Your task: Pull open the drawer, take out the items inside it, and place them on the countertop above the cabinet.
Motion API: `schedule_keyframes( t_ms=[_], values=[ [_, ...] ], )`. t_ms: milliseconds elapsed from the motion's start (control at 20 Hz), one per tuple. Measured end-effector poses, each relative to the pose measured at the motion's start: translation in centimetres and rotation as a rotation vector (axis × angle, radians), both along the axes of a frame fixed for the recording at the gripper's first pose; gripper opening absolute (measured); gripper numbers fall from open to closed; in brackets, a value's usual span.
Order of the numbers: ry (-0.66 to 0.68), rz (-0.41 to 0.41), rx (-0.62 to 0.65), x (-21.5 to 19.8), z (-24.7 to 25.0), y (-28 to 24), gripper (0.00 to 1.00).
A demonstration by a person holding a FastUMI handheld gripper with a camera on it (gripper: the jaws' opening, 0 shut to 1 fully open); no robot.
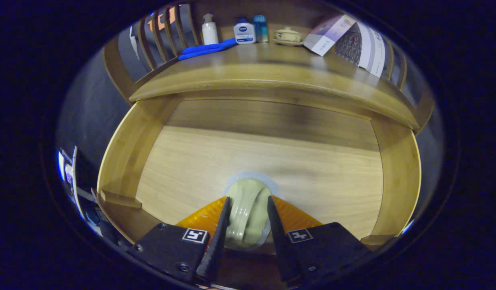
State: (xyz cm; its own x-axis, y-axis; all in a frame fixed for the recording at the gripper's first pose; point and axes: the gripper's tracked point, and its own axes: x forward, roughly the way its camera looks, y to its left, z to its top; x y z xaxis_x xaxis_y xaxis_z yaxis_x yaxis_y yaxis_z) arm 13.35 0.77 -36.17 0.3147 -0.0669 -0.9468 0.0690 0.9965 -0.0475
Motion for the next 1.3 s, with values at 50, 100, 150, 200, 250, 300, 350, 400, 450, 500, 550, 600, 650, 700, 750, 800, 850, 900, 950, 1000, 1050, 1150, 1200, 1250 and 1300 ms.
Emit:
schedule_keyframes(
  t_ms=[50,100,150,200,250,300,350,400,450,500,550,600,650,700,750,800,850,900,950,1000,1050,1150,1200,1250,1300],
  values=[
    [-0.006,0.004,0.0,0.1,0.1,0.1,0.57],
    [-0.015,0.009,0.005,0.3,0.3,0.2,0.51],
    [-0.02,0.014,0.012,0.3,0.3,0.5,0.44],
    [-0.026,0.008,0.005,0.4,0.4,0.3,0.38],
    [-0.032,0.0,0.005,0.4,0.5,0.0,0.33],
    [-0.035,-0.006,0.012,0.4,0.6,0.0,0.27],
    [-0.039,-0.009,0.021,0.5,0.7,0.1,0.22],
    [-0.046,-0.012,0.023,0.5,1.0,-0.1,0.21],
    [-0.059,-0.019,0.017,0.7,1.6,-0.4,0.2],
    [-0.074,-0.021,0.014,1.1,2.4,-0.6,0.2],
    [-0.09,-0.023,0.011,1.3,3.2,-0.7,0.19],
    [-0.107,-0.024,0.007,1.7,4.2,-0.9,0.19],
    [-0.126,-0.023,0.004,2.1,5.3,-1.0,0.19],
    [-0.144,-0.017,0.001,2.6,6.5,-1.1,0.19],
    [-0.163,-0.011,0.001,3.0,7.6,-1.0,0.19],
    [-0.18,-0.007,0.003,3.4,8.8,-0.9,0.19],
    [-0.196,0.001,0.003,3.9,9.8,-0.7,0.19],
    [-0.212,0.006,-0.001,4.3,10.9,-0.7,0.19],
    [-0.229,0.016,-0.004,4.9,11.8,-0.5,0.19],
    [-0.244,0.018,-0.003,5.5,12.8,-0.4,0.19],
    [-0.256,0.021,0.003,6.1,13.7,-0.4,0.19],
    [-0.282,0.016,-0.003,7.8,15.2,-0.6,0.19],
    [-0.297,0.013,-0.017,8.9,15.9,-0.9,0.19],
    [-0.313,0.013,-0.036,10.0,16.4,-1.2,0.19],
    [-0.318,0.013,-0.054,11.1,16.6,-1.4,0.19]
  ],
)
